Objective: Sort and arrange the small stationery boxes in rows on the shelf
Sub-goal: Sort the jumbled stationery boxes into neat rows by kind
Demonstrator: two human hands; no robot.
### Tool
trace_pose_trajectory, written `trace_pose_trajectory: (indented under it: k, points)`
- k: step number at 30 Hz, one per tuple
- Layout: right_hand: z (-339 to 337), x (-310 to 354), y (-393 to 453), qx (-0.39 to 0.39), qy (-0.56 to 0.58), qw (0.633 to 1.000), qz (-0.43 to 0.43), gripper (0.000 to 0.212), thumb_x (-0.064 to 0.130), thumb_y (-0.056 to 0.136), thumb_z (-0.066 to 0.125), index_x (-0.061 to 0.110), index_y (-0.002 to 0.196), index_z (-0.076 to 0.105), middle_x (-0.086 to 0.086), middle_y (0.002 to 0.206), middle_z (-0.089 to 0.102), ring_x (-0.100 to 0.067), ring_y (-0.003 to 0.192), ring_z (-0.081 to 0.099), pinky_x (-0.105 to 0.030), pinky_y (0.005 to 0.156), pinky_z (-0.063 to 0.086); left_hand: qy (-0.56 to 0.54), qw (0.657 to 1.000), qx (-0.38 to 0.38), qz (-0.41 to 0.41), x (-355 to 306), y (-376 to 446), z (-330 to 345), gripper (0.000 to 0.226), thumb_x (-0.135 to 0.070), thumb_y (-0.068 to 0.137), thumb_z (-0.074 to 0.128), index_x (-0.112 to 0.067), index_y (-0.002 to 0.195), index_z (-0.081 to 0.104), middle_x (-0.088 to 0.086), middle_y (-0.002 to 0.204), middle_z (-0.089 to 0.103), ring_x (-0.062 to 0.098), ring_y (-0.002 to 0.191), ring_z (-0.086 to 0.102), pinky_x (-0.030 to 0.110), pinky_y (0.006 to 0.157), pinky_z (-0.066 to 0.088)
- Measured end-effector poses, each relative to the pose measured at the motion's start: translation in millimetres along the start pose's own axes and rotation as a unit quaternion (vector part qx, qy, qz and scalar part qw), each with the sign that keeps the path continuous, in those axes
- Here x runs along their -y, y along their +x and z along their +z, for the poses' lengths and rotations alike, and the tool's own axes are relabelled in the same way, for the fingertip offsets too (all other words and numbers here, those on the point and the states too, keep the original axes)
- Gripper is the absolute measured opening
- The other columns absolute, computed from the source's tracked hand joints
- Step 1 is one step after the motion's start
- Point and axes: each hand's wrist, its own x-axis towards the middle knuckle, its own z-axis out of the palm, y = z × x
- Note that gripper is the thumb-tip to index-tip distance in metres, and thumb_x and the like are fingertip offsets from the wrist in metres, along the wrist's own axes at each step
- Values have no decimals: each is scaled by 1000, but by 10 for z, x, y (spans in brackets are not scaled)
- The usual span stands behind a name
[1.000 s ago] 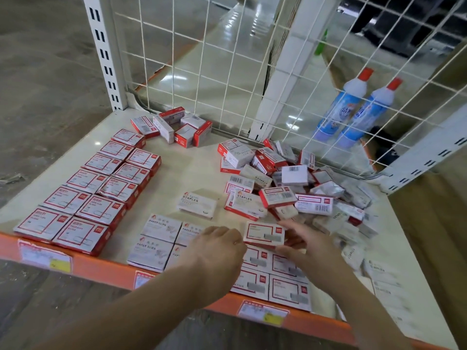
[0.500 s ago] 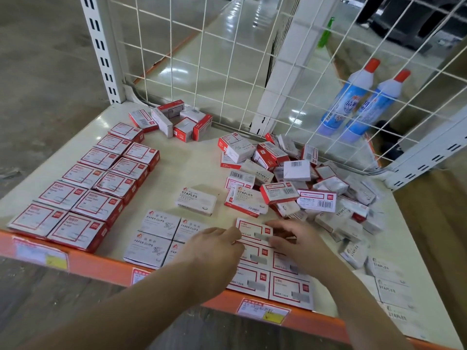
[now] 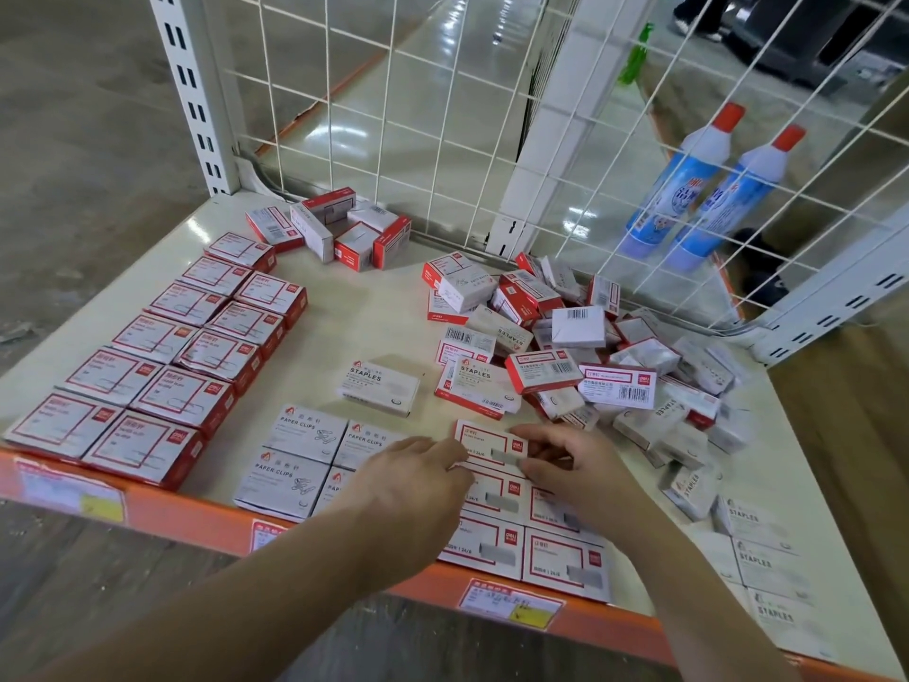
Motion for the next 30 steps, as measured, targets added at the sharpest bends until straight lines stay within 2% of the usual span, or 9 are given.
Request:
trace_pose_trajectory:
  k: [10,15,17,18,21,23,25,28,30]
  points:
    - [-28,43,-38,-17,-29,999,-15,29,22,91,57,38,114,52,18,95,53,4,86,51,-5,65,40,-1,1000,-4,-9,-10,67,-20,35,-27,98,37,-23,132,40,-5,136,40,14,124,37,26,106,30]
    - [-106,0,-11,-201,-21,977,-64,21,13,86,62,30,99,61,13,92,60,6,83,53,-2,68,38,8,1000,20,-19,0,149,-19,45,-30,99,35,-23,143,28,-6,151,22,14,139,18,29,114,14]
    - [-144,-2,37,-254,-33,964,-72,19,12,85,64,20,102,66,6,97,61,4,82,53,-3,71,39,2,999,27,-26,3,198,-24,45,-30,99,35,-24,143,27,-8,152,21,13,139,17,31,114,15]
    - [-166,13,60,-265,-50,960,-72,22,13,85,64,17,107,65,4,103,59,0,87,54,-8,77,41,-3,999,28,-32,3,219,-27,44,-31,99,35,-25,142,29,-8,150,24,13,138,20,31,114,18]
    - [-237,84,147,-242,-105,961,-82,39,14,87,61,16,126,57,1,127,51,-15,116,48,-33,98,41,-17,999,32,-41,9,261,-42,41,-31,98,37,-26,139,35,-9,144,33,12,132,29,31,110,27]
    - [-306,124,234,-204,-131,967,-84,49,13,86,61,17,134,49,2,136,45,-16,127,39,-31,106,34,-21,999,34,-37,19,278,-47,39,-31,98,37,-26,137,38,-9,140,37,12,128,34,30,108,31]
    - [-385,151,319,-164,-145,974,-66,52,12,85,63,17,134,47,1,137,45,-15,127,39,-25,103,31,-27,999,30,-35,34,290,-44,38,-31,98,38,-27,136,39,-10,137,39,11,126,36,28,105,33]
    - [-452,158,405,-114,-156,979,-60,43,11,84,64,14,125,54,-2,129,53,-15,117,48,-22,88,38,-36,999,14,-29,58,303,-35,37,-31,98,36,-27,134,43,-10,134,42,10,122,39,26,102,34]
    - [-468,163,427,-99,-170,979,-56,41,10,85,63,14,125,54,-2,129,53,-15,117,48,-23,87,38,-43,999,2,-27,70,318,-28,36,-31,98,35,-26,132,45,-10,131,44,10,119,41,24,99,36]
